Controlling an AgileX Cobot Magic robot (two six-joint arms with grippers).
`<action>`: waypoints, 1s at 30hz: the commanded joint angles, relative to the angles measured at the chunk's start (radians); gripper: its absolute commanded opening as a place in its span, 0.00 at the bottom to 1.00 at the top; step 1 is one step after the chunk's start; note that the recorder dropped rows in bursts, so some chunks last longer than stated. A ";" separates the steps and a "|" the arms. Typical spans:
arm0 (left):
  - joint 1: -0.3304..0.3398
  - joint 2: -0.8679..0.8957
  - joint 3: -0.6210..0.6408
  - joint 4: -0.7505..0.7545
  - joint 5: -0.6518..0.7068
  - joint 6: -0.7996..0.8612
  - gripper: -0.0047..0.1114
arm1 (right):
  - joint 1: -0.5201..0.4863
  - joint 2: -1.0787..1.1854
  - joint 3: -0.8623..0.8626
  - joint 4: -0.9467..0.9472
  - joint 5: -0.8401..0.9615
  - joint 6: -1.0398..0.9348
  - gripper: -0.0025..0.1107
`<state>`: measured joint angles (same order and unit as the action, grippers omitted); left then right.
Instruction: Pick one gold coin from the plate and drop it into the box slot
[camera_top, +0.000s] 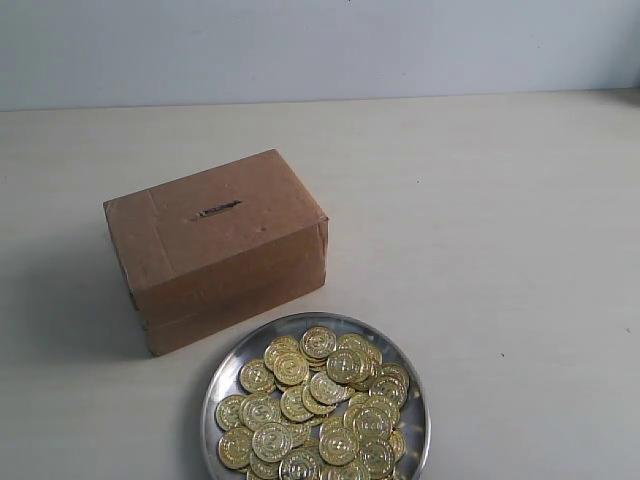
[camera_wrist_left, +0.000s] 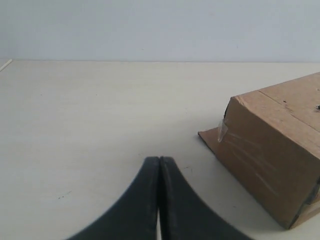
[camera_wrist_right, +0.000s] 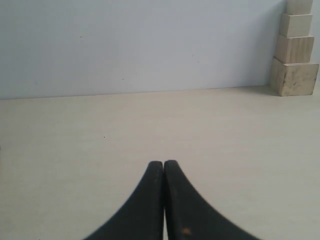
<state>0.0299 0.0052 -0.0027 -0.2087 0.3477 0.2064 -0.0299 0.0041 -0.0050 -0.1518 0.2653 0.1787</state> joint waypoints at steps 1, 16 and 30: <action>-0.005 -0.005 0.003 -0.007 -0.003 -0.001 0.04 | -0.005 -0.004 0.005 0.000 -0.004 0.004 0.02; -0.005 -0.005 0.003 -0.007 0.001 -0.001 0.04 | -0.005 -0.004 0.005 0.000 -0.004 0.004 0.02; -0.005 -0.005 0.003 -0.007 0.011 -0.001 0.04 | 0.007 -0.004 0.005 0.000 -0.003 0.004 0.02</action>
